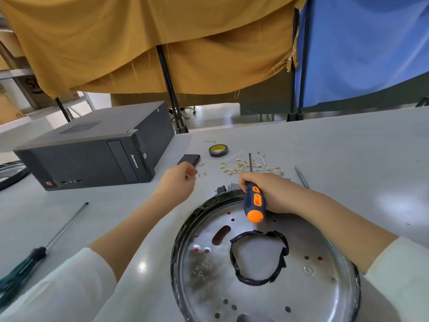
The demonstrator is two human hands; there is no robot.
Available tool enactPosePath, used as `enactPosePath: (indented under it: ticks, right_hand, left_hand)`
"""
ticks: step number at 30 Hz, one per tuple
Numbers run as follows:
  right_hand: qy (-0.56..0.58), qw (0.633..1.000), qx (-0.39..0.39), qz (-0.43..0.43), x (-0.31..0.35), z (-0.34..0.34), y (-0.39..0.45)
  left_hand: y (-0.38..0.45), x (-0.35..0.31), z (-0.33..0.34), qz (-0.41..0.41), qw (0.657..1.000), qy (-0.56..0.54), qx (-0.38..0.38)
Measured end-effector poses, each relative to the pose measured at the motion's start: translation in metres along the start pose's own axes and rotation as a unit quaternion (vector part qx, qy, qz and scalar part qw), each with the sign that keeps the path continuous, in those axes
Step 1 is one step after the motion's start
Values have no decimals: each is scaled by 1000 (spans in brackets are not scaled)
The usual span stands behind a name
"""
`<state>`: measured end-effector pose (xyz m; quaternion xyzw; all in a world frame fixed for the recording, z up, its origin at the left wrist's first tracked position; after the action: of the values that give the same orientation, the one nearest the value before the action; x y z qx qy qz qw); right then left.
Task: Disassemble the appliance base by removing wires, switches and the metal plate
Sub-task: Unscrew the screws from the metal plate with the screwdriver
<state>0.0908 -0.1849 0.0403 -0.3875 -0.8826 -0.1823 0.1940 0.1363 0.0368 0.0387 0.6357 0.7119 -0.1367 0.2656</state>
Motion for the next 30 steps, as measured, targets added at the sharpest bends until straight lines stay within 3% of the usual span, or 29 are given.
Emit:
enactPosePath:
  ticks: [5, 9, 13, 16, 18, 21, 24, 30]
  right_hand:
    - [-38, 998, -34, 48, 5, -4, -8]
    - [-120, 982, -68, 127, 7, -4, -18]
    - [-181, 968, -37, 173, 9, -10, -31]
    - [-186, 969, -17, 162, 17, -18, -38]
    - [-153, 982, -39, 108, 28, -22, -37]
    - [-138, 990, -35, 17, 50, -19, -28]
    - [-150, 989, 3, -12, 60, -3, -15]
    - [-211, 977, -18, 29, 43, 6, -6]
  left_hand:
    - [-54, -3, -18, -65, 988, -41, 133]
    - [-92, -2, -21, -87, 972, 114, 186]
    - [-116, 4, -19, -141, 949, 91, 267]
    - [-113, -2, -17, -92, 959, 132, 232]
    - [-103, -11, -13, -39, 963, 171, 203]
    - [-92, -30, -4, 8, 966, 138, 217]
    - [-87, -51, 5, 75, 969, 110, 207]
    - [-87, -47, 4, 47, 982, 125, 134]
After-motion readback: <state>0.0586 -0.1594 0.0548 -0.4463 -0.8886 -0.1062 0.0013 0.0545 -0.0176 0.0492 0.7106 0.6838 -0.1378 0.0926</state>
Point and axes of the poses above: each hand's wrist, its own y-axis towards the middle knuckle, its own z-axis out of the palm, x = y × z, the point moved 4 cm from there along y, towards the middle knuckle, and after that the axes turned 11 degrees about -z, right-handed, at the moved point
